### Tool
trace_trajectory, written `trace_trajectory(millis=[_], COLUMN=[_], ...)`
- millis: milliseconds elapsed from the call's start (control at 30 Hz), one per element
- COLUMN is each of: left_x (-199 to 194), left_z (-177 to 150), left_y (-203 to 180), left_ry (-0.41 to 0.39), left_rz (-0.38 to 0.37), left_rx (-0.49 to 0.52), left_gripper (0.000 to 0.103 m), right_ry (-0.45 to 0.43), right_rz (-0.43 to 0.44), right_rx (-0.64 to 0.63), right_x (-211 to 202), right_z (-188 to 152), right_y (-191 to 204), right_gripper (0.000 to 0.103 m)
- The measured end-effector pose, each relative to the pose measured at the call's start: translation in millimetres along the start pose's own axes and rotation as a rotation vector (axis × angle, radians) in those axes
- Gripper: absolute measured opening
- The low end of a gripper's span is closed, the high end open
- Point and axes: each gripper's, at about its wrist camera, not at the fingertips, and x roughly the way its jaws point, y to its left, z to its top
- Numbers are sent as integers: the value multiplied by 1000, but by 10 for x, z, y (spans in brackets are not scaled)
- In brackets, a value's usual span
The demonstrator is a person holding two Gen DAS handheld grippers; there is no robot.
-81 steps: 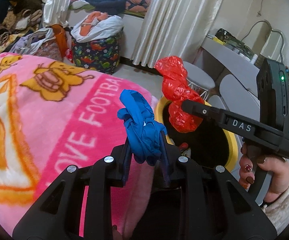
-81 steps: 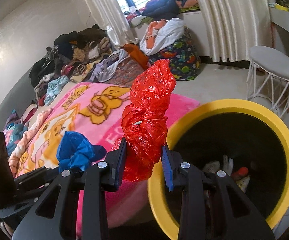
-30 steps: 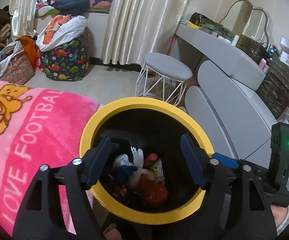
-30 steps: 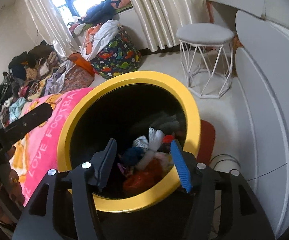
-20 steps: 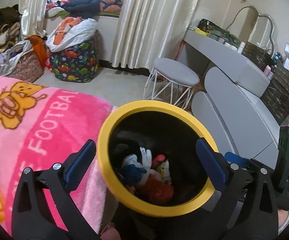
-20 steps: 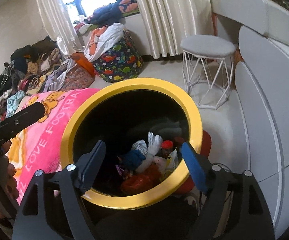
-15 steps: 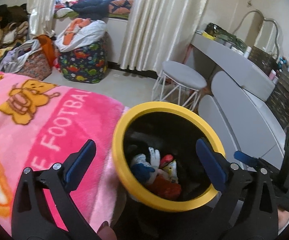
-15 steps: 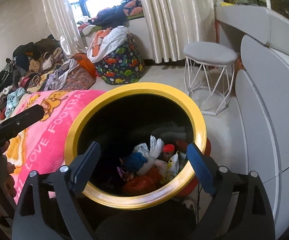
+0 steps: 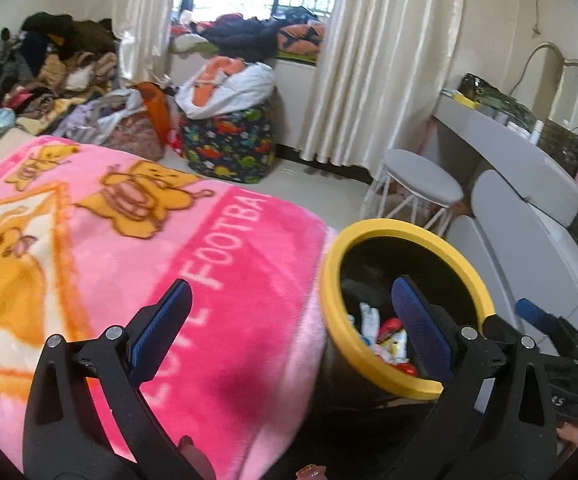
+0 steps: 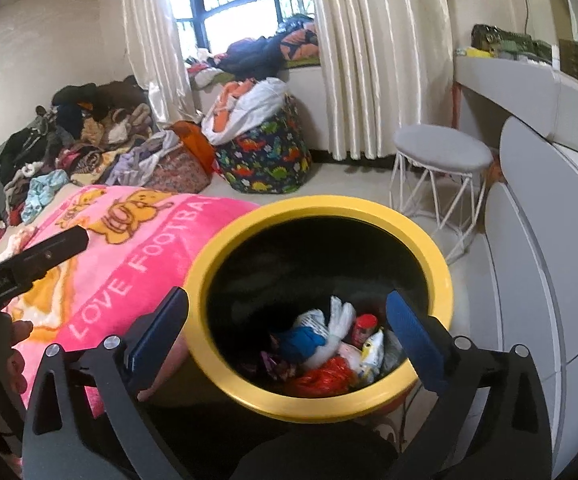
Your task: Collect trash
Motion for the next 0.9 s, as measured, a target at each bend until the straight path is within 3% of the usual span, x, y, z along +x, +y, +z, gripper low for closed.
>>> trace_trajectory(millis=[500, 900], left_x=[-640, -863], left_z=[-282, -457], left_y=[300, 350], left_ry=[-215, -270], left_rz=[129, 125], left_rx=[-3, 20], left_gripper=[92, 92], right_ry=[-387, -454], right_rz=[-3, -45], right_rx=[-117, -123], right_x=[-590, -633], right_z=[-211, -344], right_y=[587, 646], right_gripper=[97, 97])
